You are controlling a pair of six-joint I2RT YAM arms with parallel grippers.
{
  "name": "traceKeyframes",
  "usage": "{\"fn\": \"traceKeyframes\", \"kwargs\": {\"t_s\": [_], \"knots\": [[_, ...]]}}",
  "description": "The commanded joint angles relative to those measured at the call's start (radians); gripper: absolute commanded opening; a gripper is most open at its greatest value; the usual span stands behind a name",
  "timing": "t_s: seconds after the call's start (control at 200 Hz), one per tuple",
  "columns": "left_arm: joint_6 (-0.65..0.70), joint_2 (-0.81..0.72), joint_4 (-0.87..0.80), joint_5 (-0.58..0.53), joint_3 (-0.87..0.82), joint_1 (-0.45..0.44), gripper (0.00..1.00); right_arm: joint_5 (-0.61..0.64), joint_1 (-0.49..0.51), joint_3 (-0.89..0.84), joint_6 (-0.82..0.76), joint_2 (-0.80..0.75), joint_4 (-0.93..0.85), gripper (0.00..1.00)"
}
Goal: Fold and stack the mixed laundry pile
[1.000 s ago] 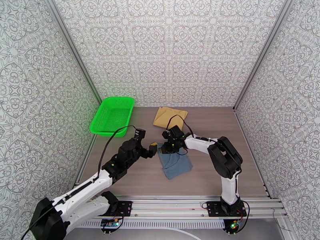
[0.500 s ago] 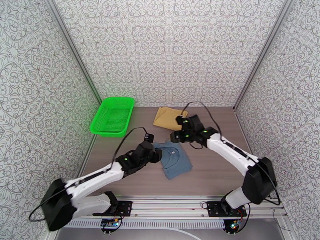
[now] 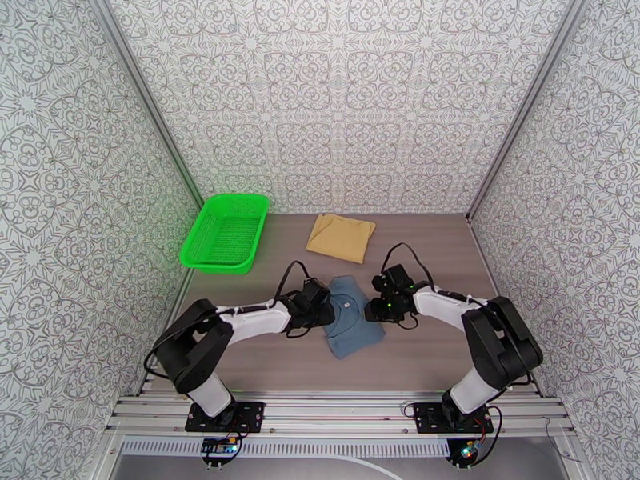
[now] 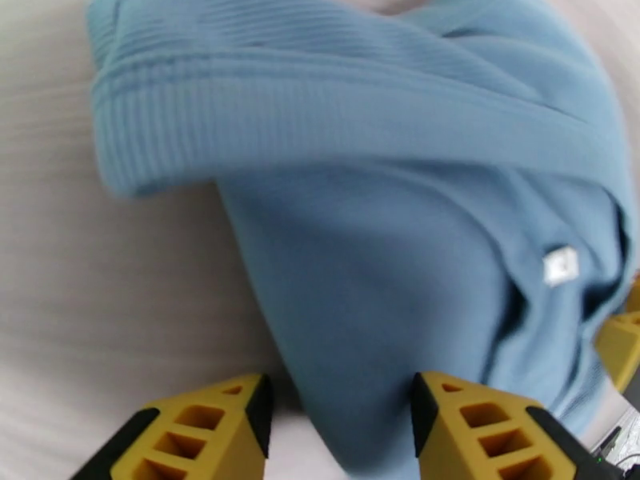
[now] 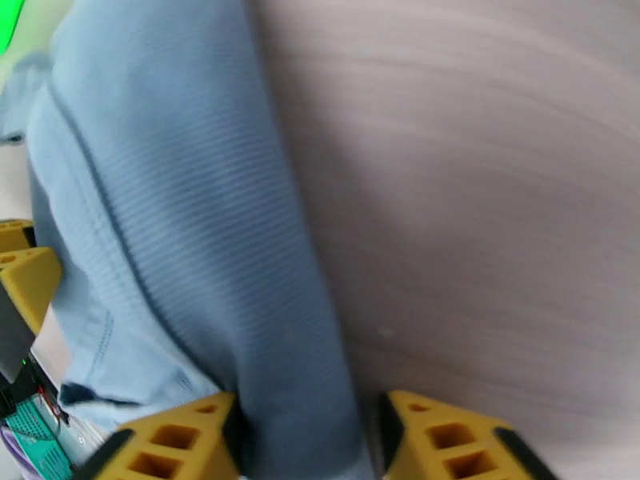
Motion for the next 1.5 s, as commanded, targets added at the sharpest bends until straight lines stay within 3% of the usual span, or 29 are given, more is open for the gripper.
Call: {"fn": "traceKeyframes", "kwargs": {"t_s": [0.0, 0.28, 0.435, 0.555, 0.81, 0.905, 1.025, 1.105, 1.185, 1.255, 1.385, 1.49], "knots": [[0.020, 0.068, 0.102, 0.061, 0.030, 0.031, 0.51, -0.090, 0.012, -0.100, 0.099, 0.011, 0.141, 0.40], [0.211, 0.217, 0.127, 0.165, 0.203, 0.089, 0.50, -0.114, 0.062, -0.329, 0.428, -0.098, 0.420, 0.37], [0.318, 0.275, 0.127, 0.253, 0.302, 0.116, 0.50, -0.048, 0.140, -0.363, 0.546, -0.200, 0.423, 0.39], [0.392, 0.338, 0.120, 0.364, 0.395, 0.125, 0.50, 0.017, 0.191, -0.351, 0.610, -0.293, 0.353, 0.47], [0.504, 0.418, 0.116, 0.511, 0.539, 0.123, 0.50, 0.215, 0.203, -0.273, 0.588, -0.510, 0.029, 0.76], [0.542, 0.384, 0.070, 0.457, 0.562, 0.133, 0.53, 0.260, 0.186, -0.214, 0.476, -0.532, -0.090, 0.81], [0.582, 0.275, -0.031, 0.307, 0.569, 0.158, 0.61, 0.244, 0.106, -0.091, 0.267, -0.489, -0.204, 0.85], [0.609, 0.166, -0.109, 0.140, 0.553, 0.161, 0.76, 0.221, 0.049, -0.007, 0.107, -0.428, -0.251, 0.85], [0.606, 0.056, -0.191, 0.021, 0.530, 0.149, 0.99, 0.226, 0.007, 0.087, -0.061, -0.339, -0.285, 0.84], [0.561, -0.022, -0.250, 0.000, 0.493, 0.130, 0.99, 0.216, -0.019, 0.170, -0.193, -0.249, -0.298, 0.81], [0.378, -0.141, -0.218, 0.094, 0.330, 0.074, 1.00, 0.205, -0.055, 0.304, -0.313, -0.081, -0.297, 0.76], [0.201, -0.200, -0.190, 0.046, 0.204, -0.007, 0.99, 0.189, -0.066, 0.374, -0.369, 0.037, -0.272, 0.75]]}}
